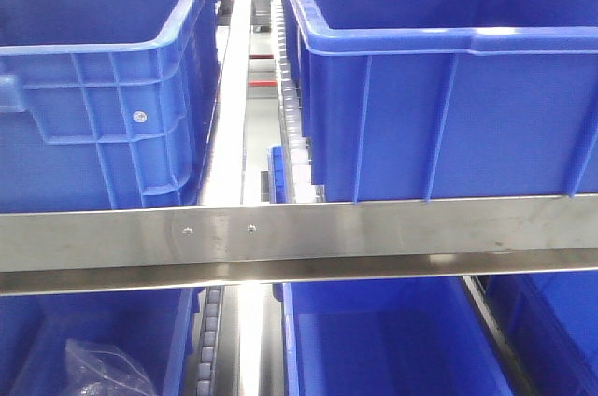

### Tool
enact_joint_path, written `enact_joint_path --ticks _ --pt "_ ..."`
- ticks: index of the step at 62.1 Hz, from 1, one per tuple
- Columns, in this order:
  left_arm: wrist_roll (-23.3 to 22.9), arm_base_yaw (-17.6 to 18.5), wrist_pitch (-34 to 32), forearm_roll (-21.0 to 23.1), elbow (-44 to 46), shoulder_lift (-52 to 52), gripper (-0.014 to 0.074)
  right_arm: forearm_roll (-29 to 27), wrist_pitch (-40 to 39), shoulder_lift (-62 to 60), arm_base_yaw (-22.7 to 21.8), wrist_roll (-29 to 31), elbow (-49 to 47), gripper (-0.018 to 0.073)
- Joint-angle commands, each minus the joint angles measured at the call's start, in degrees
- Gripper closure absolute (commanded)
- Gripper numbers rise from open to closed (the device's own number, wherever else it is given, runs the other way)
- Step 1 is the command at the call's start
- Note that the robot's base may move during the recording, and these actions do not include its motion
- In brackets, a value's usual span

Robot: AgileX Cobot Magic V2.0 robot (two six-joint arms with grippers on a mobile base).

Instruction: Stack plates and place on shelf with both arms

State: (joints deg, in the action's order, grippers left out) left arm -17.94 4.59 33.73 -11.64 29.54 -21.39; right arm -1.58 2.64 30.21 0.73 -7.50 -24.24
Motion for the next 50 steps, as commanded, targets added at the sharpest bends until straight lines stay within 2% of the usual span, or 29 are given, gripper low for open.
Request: enact_joint_path --ticks 1,9,33,50 --pt "-0.13 0.35 -4.47 -0.43 1.63 -0.26 0.0507 0.19 -2.64 -2.05 -0.38 0.11 -0.98 0.0503" --pt "-0.13 0.35 -4.47 -0.43 1.63 -0.26 0.0507 0.19 -0.25 -9.32 -0.43 0.11 3.35 0.0503" --pt "-0.13 0.35 -4.47 -0.43 1.63 -0.26 0.0507 0.19 -1.1 -31.83 -0.43 0.11 24.52 0.0503" --pt "-0.13 0.35 -4.47 -0.43 1.63 -0.26 0.0507 0.19 0.79 -32.06 -0.43 0.11 24.96 0.0503"
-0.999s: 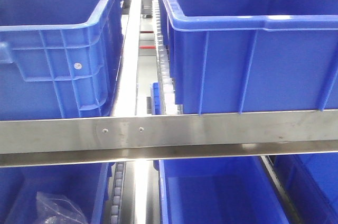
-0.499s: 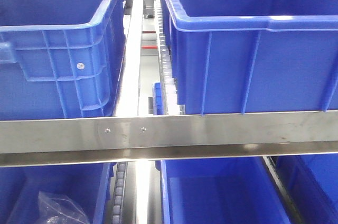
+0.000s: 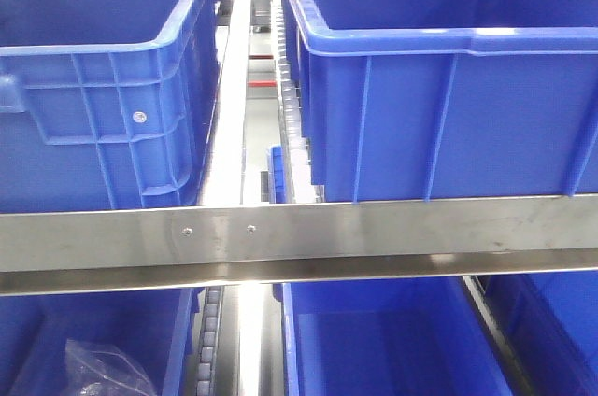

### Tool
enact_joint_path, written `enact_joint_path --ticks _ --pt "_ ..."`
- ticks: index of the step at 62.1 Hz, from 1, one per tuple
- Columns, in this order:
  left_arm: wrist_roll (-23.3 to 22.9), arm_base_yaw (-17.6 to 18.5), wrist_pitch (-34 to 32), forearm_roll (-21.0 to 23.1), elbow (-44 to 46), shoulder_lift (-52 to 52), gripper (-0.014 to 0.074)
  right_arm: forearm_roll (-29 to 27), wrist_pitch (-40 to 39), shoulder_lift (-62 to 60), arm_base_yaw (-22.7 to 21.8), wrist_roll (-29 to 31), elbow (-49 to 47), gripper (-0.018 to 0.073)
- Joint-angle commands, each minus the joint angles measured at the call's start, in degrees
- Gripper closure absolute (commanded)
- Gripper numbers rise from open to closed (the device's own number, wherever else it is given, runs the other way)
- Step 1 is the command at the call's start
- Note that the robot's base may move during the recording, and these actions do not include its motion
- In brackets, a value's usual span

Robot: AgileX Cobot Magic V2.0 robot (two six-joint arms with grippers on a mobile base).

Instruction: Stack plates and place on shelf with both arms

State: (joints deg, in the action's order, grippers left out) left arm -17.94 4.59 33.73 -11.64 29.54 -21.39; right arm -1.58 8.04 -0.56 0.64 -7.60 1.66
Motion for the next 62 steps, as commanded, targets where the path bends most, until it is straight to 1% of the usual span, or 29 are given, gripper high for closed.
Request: enact_joint_path --ticks 1,53,56,59,62 --pt "-0.13 0.35 -4.47 -0.43 1.63 -0.26 0.0507 0.19 -4.61 -1.29 -0.34 0.22 -0.93 0.0503" --pt "-0.13 0.35 -4.47 -0.54 1.63 -0.26 0.0507 0.19 -4.61 -1.29 -0.34 0.22 -0.93 0.0503" --pt "-0.13 0.35 -4.47 -1.48 1.63 -0.26 0.0507 0.19 -4.61 -1.29 -0.34 0.22 -0.93 0.0503" --pt "-0.13 0.35 -4.47 -4.28 1.63 -0.26 0.0507 0.19 -4.61 -1.29 -0.34 0.22 -0.93 0.0503" --pt "-0.13 0.35 -4.47 -5.61 1.63 -0.26 0.0507 0.19 -4.61 -1.29 -0.34 0.22 -0.93 0.0503"
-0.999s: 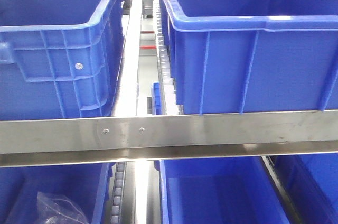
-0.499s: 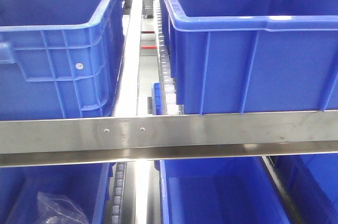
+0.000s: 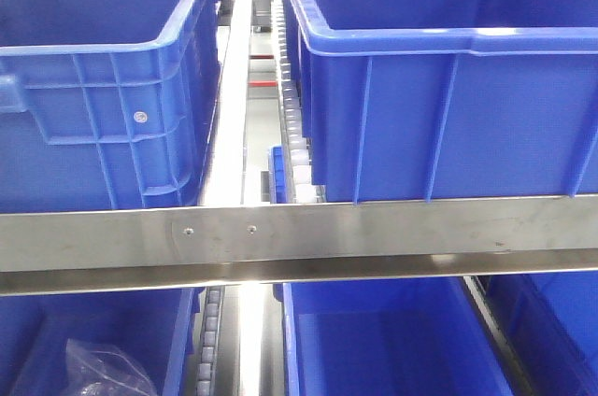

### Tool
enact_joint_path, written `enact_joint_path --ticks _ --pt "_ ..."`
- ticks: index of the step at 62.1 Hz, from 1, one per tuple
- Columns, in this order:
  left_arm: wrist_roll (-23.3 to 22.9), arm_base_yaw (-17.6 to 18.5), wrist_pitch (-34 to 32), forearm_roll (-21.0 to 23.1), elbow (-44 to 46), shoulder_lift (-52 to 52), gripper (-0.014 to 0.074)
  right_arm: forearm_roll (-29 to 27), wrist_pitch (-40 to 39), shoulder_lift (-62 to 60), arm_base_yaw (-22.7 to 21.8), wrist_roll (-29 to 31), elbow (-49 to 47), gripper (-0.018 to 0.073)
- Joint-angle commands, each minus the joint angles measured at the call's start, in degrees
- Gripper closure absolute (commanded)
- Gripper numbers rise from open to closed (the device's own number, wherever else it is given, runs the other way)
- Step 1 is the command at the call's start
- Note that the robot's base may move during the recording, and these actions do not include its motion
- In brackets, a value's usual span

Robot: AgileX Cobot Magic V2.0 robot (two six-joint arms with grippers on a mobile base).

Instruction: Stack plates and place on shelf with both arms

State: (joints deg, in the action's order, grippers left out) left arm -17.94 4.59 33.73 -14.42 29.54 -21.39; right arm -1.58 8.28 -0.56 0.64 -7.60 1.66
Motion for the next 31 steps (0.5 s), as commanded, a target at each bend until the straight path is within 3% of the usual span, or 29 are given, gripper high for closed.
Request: enact_joint_path --ticks 1,8,16,19,31 --pt "-0.13 0.35 -4.47 -2.83 1.63 -0.26 0.0507 0.19 -4.85 -1.29 -0.34 0.22 -0.93 0.0503" --pt "-0.13 0.1 -4.61 0.23 1.42 0.47 0.0507 0.19 -4.85 -1.29 -0.34 0.22 -0.93 0.0503" --pt "-0.13 -0.5 -6.82 0.45 -3.01 4.53 0.0507 0.19 -4.85 -1.29 -0.34 0.22 -0.93 0.0503" --pt "-0.13 -0.65 -10.31 0.87 -6.35 6.63 0.0507 0.19 -4.85 -1.29 -0.34 0.22 -0.93 0.0503" --pt "-0.13 -1.39 -34.91 5.36 -25.6 16.41 0.0507 0.19 -4.85 -1.29 -0.34 0.22 -0.93 0.0503"
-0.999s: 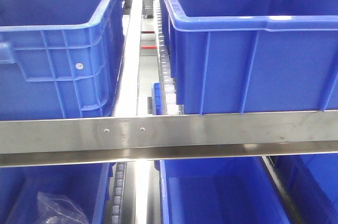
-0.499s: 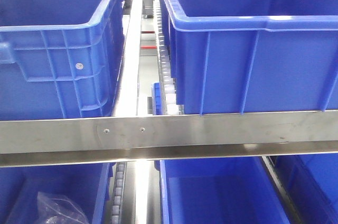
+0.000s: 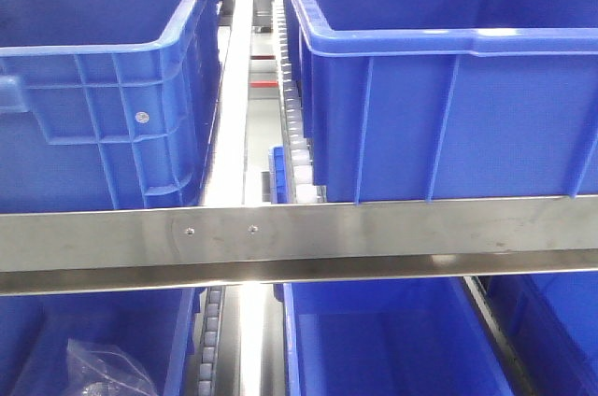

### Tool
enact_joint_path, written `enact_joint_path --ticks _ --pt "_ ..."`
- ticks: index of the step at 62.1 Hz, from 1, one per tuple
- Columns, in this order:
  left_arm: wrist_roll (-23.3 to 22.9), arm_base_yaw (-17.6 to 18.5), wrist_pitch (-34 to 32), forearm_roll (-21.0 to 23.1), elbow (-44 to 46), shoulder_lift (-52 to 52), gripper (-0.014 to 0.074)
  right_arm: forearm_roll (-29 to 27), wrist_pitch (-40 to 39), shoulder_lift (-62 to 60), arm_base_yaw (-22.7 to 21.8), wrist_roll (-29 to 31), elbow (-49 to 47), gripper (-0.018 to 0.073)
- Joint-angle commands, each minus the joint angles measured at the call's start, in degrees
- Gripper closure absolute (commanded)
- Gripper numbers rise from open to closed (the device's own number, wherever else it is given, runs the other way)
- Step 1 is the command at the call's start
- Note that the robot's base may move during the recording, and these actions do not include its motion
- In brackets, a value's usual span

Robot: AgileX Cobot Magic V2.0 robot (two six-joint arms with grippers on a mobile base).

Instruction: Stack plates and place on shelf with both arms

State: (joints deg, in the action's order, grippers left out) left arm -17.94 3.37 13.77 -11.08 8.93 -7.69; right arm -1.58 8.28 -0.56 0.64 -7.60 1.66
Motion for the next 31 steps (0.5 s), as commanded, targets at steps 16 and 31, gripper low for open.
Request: enact_joint_path --ticks 16,31 --pt "-0.13 -0.16 -13.77 5.91 -10.74 9.1 0.0507 0.19 -4.81 -1.24 -0.34 0.22 -0.93 0.0503" --pt "-0.13 -0.16 -13.77 6.11 -10.74 8.98 0.0507 0.19 -4.81 -1.24 -0.34 0.22 -0.93 0.0503"
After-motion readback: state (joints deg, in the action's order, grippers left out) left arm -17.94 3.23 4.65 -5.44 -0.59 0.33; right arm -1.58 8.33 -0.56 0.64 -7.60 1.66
